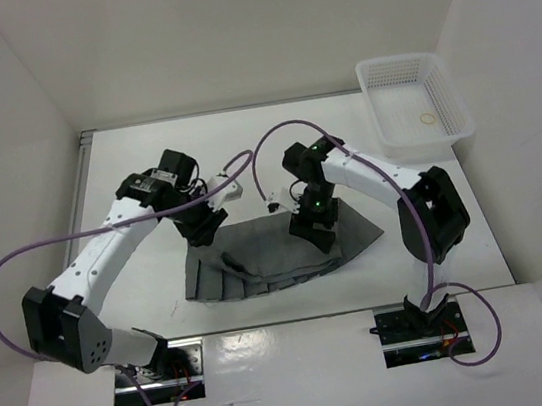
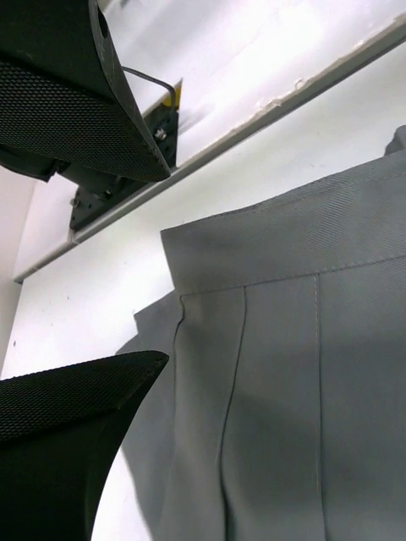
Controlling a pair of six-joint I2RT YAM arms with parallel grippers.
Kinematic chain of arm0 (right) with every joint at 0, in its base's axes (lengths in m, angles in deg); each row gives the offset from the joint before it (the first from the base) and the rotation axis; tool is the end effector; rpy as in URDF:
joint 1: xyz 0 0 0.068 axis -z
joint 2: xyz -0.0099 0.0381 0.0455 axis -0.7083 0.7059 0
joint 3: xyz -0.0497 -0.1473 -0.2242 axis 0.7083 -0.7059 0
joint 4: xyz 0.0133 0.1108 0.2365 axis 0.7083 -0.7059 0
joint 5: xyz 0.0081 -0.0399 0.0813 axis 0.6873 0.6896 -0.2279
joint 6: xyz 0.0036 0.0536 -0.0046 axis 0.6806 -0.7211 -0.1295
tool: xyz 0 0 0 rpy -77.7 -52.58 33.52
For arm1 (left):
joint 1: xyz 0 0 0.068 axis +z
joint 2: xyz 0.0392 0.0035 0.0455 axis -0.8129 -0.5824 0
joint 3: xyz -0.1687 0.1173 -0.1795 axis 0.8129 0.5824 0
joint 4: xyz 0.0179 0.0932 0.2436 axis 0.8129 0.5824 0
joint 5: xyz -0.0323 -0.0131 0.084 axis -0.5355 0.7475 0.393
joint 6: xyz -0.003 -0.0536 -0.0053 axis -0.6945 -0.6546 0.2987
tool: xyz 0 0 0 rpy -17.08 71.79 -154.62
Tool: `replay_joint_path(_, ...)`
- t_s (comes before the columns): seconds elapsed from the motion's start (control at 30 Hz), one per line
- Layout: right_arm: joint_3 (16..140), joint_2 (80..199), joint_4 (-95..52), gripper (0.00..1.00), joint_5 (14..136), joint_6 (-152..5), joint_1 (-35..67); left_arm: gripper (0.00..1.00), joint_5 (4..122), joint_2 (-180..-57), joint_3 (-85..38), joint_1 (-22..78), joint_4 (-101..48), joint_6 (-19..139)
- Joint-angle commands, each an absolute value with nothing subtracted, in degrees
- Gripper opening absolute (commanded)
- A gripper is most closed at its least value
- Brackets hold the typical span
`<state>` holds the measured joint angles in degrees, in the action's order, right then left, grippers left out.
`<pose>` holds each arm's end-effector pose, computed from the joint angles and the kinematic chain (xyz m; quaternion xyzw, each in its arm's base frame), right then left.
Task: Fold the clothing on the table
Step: Fold the skirt
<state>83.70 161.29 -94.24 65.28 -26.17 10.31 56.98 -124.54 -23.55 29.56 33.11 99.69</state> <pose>0.2573 0.1915 0.2279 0.5972 -0.7871 -0.1503 0.0359 0.2464 -0.1234 0.2923 0.4581 0.8587 -0.1137 0.1996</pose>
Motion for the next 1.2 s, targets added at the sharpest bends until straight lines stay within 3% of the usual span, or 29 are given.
replay_joint_path(0.0,86.98,157.17,-95.41,0.85,66.44,-26.43,9.94,0.57,54.26,-120.29,-27.69,30.3,35.36,98.36)
replay_joint_path(0.17,86.98,158.31,-95.41,0.85,65.75,-26.43,9.41,0.57,51.97,-116.86,-26.48,30.3,39.23,96.79)
replay_joint_path(0.3,90.82,161.11,-95.41,0.85,63.03,-28.09,9.41,0.61,54.79,-112.9,-21.21,32.48,33.1,90.81)
replay_joint_path(0.53,95.5,168.93,-93.74,0.86,56.87,-33.28,8.01,0.99,60.22,-105.62,-16.81,45.39,22.55,82.11)
replay_joint_path(0.8,96.21,174.04,-84.08,0.99,55.03,-45.99,5.28,1.0,68.32,-103.32,-13.2,58.41,15.85,74.11)
replay_joint_path(1.17,86.81,174.04,-67.55,0.99,67.76,-62.98,3.44,1.0,64.1,-104.64,-11.53,68.62,13.83,73.57)
